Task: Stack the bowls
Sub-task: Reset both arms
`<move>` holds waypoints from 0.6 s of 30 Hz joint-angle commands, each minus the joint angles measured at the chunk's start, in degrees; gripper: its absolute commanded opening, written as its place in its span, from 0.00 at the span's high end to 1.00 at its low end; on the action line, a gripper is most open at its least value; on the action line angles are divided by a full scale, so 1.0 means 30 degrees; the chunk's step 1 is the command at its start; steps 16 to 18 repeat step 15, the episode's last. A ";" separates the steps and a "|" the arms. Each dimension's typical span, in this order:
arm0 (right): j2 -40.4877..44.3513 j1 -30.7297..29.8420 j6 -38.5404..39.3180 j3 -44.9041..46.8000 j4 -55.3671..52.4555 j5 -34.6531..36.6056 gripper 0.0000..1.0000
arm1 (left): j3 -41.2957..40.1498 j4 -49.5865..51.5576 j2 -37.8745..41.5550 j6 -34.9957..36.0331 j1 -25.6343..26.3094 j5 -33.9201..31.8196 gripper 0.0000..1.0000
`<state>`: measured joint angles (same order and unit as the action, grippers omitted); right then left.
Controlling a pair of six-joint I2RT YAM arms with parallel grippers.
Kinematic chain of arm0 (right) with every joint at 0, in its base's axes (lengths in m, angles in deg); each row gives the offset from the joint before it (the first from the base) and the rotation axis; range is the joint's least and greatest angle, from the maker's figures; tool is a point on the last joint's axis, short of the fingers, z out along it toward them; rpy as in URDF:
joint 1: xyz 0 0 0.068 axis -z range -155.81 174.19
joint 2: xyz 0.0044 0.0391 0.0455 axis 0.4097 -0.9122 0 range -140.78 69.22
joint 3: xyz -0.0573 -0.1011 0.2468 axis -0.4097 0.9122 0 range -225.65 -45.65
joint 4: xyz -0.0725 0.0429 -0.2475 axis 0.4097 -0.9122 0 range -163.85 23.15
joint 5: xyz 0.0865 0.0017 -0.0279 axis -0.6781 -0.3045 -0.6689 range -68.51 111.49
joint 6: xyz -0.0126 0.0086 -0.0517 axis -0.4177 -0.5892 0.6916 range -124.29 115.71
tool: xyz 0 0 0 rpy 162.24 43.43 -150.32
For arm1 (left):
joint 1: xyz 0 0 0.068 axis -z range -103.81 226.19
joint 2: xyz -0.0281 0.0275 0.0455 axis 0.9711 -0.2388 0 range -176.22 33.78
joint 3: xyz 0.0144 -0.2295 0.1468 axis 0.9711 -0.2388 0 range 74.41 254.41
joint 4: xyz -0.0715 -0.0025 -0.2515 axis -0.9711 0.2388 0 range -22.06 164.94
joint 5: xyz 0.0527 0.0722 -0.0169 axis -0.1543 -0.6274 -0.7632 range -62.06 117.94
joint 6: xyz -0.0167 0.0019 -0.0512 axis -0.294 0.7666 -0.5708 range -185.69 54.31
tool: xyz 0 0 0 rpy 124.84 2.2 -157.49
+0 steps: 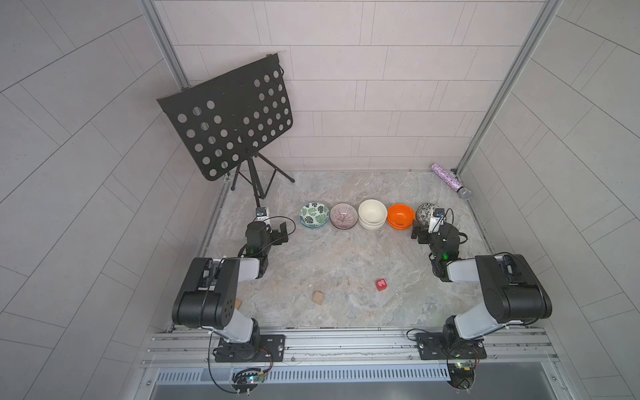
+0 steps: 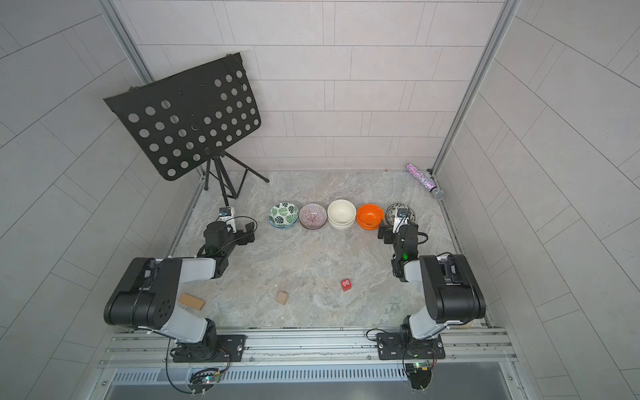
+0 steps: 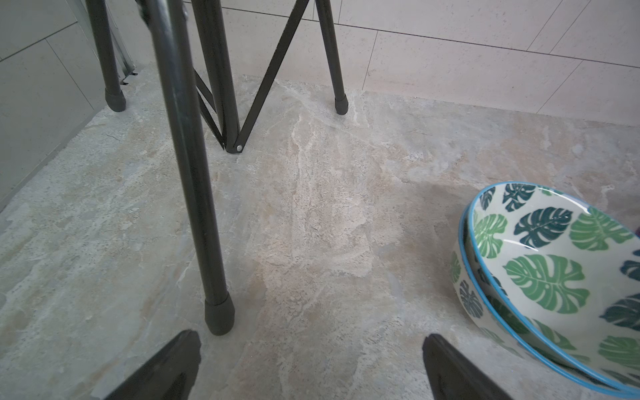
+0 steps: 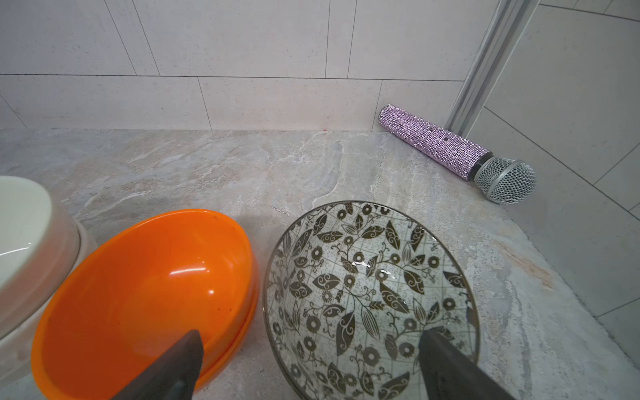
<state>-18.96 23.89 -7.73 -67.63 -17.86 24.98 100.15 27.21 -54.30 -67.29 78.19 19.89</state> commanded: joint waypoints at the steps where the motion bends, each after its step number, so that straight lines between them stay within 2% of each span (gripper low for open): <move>1: 0.0111 0.0024 -0.0104 -0.0204 -0.0364 0.0139 0.00 | -0.0049 -0.0427 0.0071 0.0217 -0.0022 0.0224 0.00; 18: 0.0125 0.0018 -0.0138 -0.0234 -0.0383 0.0122 0.00 | -0.0031 -0.0364 0.0087 0.0184 -0.0060 0.0298 0.00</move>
